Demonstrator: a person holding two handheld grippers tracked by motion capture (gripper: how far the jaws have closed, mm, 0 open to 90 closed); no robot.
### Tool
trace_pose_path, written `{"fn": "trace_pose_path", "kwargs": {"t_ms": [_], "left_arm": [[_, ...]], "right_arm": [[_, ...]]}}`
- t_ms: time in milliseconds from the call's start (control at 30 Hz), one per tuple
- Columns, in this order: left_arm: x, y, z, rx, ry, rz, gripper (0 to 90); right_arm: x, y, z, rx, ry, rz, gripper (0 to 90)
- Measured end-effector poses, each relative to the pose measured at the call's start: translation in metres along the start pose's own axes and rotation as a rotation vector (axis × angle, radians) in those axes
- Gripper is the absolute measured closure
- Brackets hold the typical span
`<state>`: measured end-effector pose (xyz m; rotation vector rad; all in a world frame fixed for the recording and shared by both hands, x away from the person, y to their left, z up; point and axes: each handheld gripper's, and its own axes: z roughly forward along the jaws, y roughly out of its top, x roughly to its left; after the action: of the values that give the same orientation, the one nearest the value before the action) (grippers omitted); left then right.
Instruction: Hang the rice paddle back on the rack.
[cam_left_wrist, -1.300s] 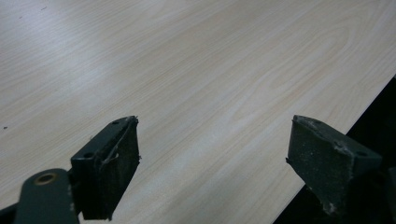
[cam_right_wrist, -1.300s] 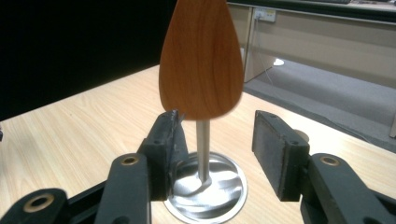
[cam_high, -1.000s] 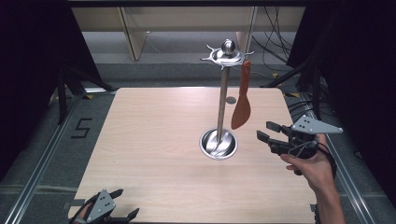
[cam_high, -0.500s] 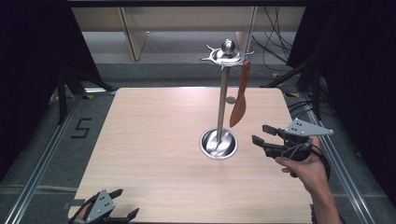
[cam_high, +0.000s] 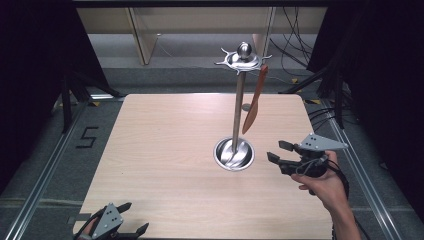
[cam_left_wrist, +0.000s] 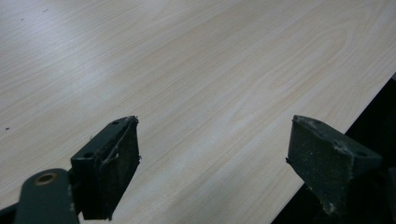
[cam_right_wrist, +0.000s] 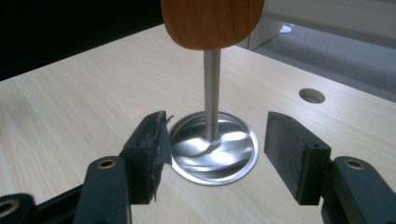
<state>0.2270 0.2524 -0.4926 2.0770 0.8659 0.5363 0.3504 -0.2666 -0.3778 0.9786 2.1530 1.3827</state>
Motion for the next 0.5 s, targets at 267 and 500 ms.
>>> {"fn": "trace_pose_path", "kwargs": {"t_ms": [267, 500], "left_arm": [[-0.001, -0.001, 0.001, 0.0, 0.006, -0.025, 16.1], [-0.001, 0.0, 0.0, 0.001, 0.0, -0.013, 16.1]], "right_arm": [[-0.001, -0.009, 0.001, 0.058, 0.003, -0.009, 38.8], [-0.001, -0.017, 0.005, 0.067, -0.004, -0.018, 37.5]]}}
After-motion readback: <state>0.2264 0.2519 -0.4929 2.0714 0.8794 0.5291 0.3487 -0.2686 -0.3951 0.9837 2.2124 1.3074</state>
